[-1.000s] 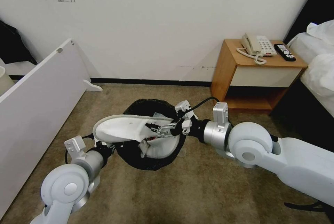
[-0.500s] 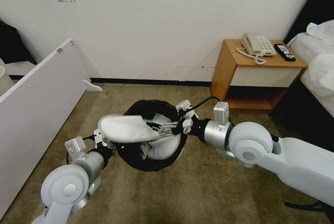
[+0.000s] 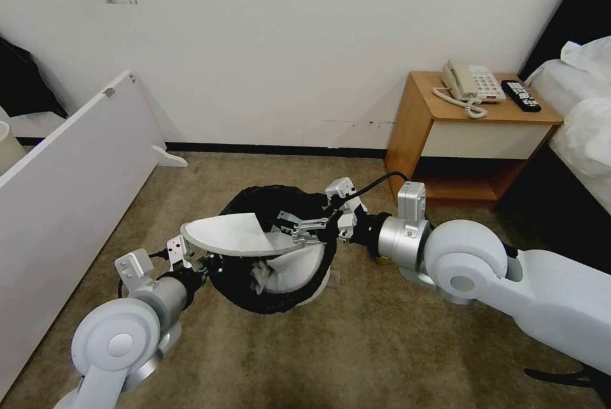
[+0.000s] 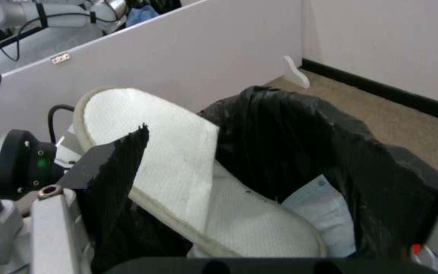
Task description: Pick up the trash bin and place the garbage on the floor into it.
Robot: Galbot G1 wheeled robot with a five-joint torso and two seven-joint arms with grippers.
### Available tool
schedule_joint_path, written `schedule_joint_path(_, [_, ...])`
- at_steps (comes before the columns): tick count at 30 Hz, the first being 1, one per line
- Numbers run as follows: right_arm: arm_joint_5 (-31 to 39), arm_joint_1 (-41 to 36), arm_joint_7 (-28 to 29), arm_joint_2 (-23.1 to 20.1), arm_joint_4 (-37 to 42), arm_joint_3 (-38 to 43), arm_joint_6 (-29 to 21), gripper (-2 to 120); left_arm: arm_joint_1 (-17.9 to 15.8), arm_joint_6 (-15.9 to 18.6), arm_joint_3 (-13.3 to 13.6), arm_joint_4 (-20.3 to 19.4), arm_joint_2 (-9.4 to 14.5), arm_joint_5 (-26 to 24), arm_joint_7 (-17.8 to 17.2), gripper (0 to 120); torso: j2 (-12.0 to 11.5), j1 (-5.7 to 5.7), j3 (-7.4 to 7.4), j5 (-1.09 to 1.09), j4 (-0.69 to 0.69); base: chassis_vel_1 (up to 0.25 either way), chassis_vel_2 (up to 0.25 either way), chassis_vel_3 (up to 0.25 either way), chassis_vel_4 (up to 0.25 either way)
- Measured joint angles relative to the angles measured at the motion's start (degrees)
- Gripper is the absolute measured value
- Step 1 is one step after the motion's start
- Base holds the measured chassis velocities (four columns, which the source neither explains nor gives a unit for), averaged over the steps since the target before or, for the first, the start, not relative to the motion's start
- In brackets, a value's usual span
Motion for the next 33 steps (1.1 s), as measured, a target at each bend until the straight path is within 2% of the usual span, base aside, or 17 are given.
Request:
schedule_joint_path(16, [-0.9, -2.0, -0.8, -2.7, 2.1, 5.8, 1.7, 93, 0.9, 0.0, -0.8, -0.2, 0.9, -0.5, -1.1, 1, 0.0, 0.00, 0.00, 0.00, 0.00, 0.000, 0.000, 0.000, 0.000])
schedule_joint_path(22, [-1.5, -4.6, 0.3, -4.5, 3.0, 8.9, 3.3, 99, 2.5, 0.0, -2.3, -0.4, 1.9, -0.3, -1.0, 1, 0.0, 0.00, 0.00, 0.00, 0.00, 0.000, 0.000, 0.000, 0.000])
schedule_joint_path(33, [-4.2, -9.9, 2.6, -6.5, 2.8, 13.6, 6.7, 100, 3.2, 0.0, -3.9, -0.5, 4.1, 0.0, -0.6, 1, 0.0, 0.00, 0.00, 0.00, 0.00, 0.000, 0.000, 0.000, 0.000])
